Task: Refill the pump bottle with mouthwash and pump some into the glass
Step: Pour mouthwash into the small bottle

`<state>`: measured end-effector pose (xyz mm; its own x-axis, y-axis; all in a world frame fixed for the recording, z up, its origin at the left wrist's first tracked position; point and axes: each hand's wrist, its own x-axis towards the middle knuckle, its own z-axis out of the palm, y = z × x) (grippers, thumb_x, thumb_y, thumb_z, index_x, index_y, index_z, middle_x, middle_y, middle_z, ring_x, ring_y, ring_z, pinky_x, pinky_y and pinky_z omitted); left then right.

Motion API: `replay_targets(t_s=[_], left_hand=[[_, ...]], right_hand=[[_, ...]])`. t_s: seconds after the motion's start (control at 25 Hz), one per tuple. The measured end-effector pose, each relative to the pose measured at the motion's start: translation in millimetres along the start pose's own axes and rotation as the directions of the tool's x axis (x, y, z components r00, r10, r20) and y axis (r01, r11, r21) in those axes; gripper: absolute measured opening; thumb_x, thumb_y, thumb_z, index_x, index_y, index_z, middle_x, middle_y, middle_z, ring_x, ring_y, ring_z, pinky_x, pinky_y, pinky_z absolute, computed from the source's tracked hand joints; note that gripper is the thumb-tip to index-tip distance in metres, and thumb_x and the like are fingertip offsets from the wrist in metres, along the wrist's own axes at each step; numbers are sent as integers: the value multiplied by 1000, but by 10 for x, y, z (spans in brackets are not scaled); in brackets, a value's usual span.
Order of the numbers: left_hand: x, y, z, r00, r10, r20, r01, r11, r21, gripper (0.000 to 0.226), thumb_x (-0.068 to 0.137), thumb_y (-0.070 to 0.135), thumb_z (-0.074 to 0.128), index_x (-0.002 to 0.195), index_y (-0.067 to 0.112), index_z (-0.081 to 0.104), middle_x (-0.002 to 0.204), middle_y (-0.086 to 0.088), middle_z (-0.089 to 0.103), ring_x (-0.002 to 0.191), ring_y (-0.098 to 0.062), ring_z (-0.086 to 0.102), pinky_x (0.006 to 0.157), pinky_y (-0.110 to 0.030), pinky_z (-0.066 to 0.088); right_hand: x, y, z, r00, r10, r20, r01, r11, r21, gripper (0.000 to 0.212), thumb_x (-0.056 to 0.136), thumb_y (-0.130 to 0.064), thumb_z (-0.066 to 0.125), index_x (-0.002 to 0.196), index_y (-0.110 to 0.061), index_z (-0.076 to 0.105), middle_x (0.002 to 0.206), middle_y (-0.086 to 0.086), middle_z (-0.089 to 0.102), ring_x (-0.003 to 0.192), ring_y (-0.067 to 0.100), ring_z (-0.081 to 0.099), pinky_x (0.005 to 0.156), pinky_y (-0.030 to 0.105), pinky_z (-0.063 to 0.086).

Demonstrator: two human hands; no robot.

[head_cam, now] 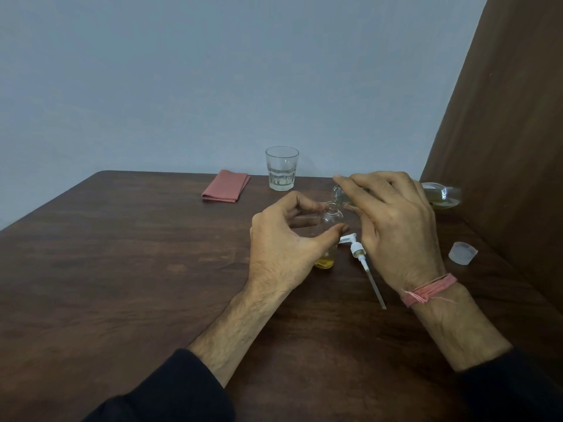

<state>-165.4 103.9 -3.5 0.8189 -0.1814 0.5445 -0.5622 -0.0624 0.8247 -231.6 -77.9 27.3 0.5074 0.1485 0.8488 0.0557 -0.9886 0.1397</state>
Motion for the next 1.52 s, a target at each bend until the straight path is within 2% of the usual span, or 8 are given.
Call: replay_targets(t_s=[1.0,1.52], left_hand=[[-3,0,3,1000,5,-6,-5,1000,6,41,73,42,110,99,34,78,109,24,86,96,7,83,84,-35,73],[-1,-4,3,1000,5,-5,-5,1000,12,41,73,41,110,99,34,78,108,22,87,95,6,84,83,-34,73]], right_hand=[[4,-9,-11,1000,-16,-4,16,1000,-15,68,84,5,76,148,-15,65,130,3,71,117,33,59,102,46,43],[-5,-7,2,1000,-16,-5,16,1000,-27,69,84,4,78,148,-15,65,131,4,71,118,33,59,103,45,42]])
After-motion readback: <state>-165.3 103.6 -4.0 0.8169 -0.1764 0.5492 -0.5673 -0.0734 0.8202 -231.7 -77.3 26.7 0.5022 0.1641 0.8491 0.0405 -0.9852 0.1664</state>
